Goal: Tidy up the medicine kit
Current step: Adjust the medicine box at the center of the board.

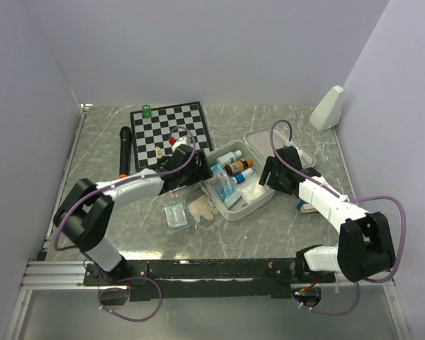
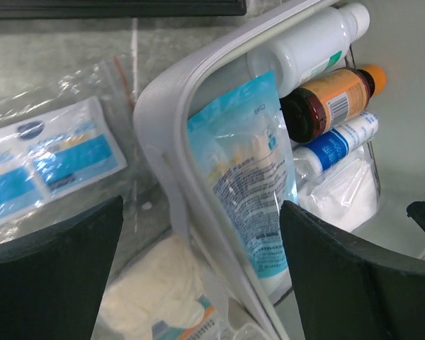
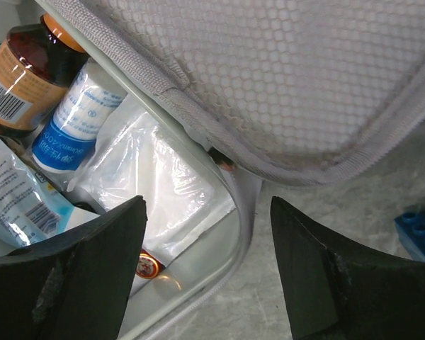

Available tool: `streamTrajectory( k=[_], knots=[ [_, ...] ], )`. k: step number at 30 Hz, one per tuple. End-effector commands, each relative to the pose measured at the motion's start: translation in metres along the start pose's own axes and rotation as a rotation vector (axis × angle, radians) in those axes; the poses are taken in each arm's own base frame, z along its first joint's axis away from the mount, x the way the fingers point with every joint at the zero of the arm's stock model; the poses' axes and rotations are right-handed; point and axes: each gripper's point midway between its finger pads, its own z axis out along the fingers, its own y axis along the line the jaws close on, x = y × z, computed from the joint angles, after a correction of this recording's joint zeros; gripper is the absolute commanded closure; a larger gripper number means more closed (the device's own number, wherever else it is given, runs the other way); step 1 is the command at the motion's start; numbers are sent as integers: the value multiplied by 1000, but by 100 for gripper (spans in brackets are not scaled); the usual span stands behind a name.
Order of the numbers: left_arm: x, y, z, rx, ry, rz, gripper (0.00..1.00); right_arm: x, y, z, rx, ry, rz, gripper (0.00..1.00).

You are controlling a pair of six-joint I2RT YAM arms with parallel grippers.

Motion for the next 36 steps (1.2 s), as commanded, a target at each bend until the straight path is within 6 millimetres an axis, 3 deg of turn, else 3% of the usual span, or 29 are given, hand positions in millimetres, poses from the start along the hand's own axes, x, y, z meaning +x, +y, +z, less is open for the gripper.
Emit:
streamTrajectory(
  k=[1, 9, 19, 28, 36],
  knots=[
    [-7, -28, 15, 71, 48, 58, 7, -5, 13, 6, -67, -10, 20, 25],
    [-3, -5, 28, -17, 67, 101, 23, 37, 18, 10, -158, 90, 28, 34],
    [-11, -6, 37, 32, 72, 222, 60, 68, 26, 3, -224, 133, 12, 39],
    [-1, -40, 52, 174, 154, 227, 62, 79, 41, -17, -273, 145, -5, 41],
    [3, -48, 62, 201, 191, 234, 62, 86, 45, -34, -299, 147, -9, 41]
  ],
)
